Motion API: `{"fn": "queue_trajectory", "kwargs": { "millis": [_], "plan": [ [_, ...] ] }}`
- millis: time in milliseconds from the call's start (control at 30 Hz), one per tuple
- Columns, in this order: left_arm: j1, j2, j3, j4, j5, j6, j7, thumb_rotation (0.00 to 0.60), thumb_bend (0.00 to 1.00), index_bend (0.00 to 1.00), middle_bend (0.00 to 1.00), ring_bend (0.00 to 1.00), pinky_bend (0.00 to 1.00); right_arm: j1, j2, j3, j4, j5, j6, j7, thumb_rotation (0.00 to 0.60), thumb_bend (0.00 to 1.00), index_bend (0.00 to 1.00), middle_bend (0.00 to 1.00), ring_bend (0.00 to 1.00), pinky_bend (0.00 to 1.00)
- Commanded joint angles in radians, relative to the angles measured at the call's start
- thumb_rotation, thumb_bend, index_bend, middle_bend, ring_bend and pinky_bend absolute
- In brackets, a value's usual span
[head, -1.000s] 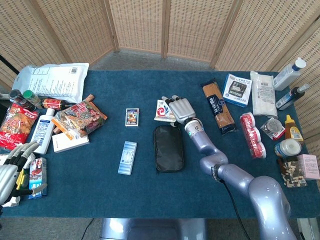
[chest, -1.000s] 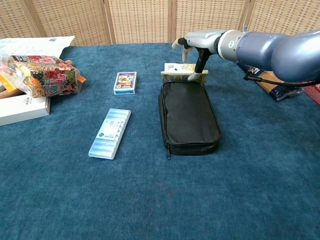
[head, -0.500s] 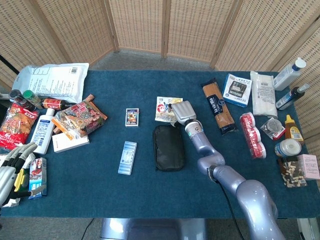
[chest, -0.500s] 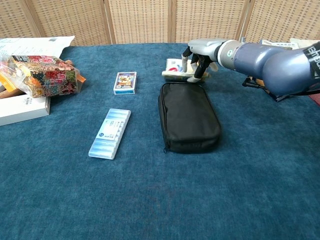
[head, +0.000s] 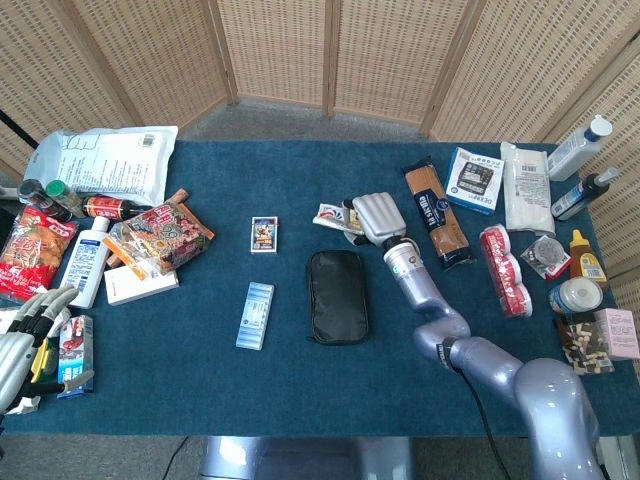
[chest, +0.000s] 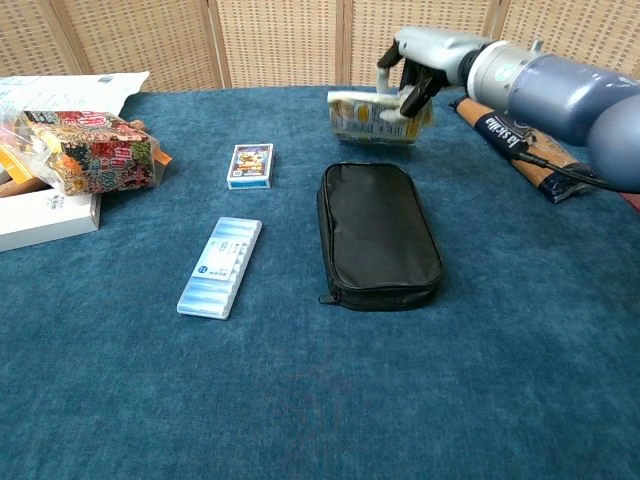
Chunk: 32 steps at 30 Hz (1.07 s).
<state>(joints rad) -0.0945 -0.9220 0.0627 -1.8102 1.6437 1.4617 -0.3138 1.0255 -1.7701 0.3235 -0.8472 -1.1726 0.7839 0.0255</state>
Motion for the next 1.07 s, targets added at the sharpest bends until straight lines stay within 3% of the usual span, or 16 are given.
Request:
{"fn": "queue_trajectory", "kwargs": {
  "millis": [33, 200, 467, 767, 1067],
  "plan": [
    [-0.002, -0.003, 0.0, 0.001, 0.002, -0.004, 0.0, 0.6, 0.05, 0.0, 0.0, 0.0, 0.0, -0.085, 0.158, 0.017, -0.25, -0.017, 0.133, -0.063, 0.6, 0.45, 0.74, 1.0, 0.98, 1.0],
    [-0.009, -0.013, 0.002, 0.004, 0.017, -0.009, -0.002, 0.6, 0.04, 0.0, 0.0, 0.0, 0.0, -0.141, 0.303, 0.052, -0.499, 0.005, 0.214, -0.135, 0.6, 0.45, 0.74, 1.0, 0.98, 1.0],
    [-0.012, -0.019, 0.008, 0.006, 0.044, -0.001, -0.007, 0.6, 0.04, 0.0, 0.0, 0.0, 0.0, -0.188, 0.49, 0.122, -0.781, 0.047, 0.293, -0.217, 0.6, 0.44, 0.74, 1.0, 0.98, 1.0],
    [-0.002, -0.018, 0.018, 0.006, 0.066, 0.024, -0.013, 0.6, 0.04, 0.0, 0.0, 0.0, 0.0, -0.208, 0.603, 0.167, -0.943, 0.068, 0.348, -0.266, 0.6, 0.44, 0.74, 1.0, 0.98, 1.0],
    [-0.005, -0.018, 0.018, 0.016, 0.069, 0.028, -0.026, 0.6, 0.04, 0.0, 0.0, 0.0, 0.0, -0.22, 0.646, 0.167, -1.004, 0.082, 0.378, -0.286, 0.6, 0.43, 0.74, 1.0, 0.98, 1.0]
  ]
}}
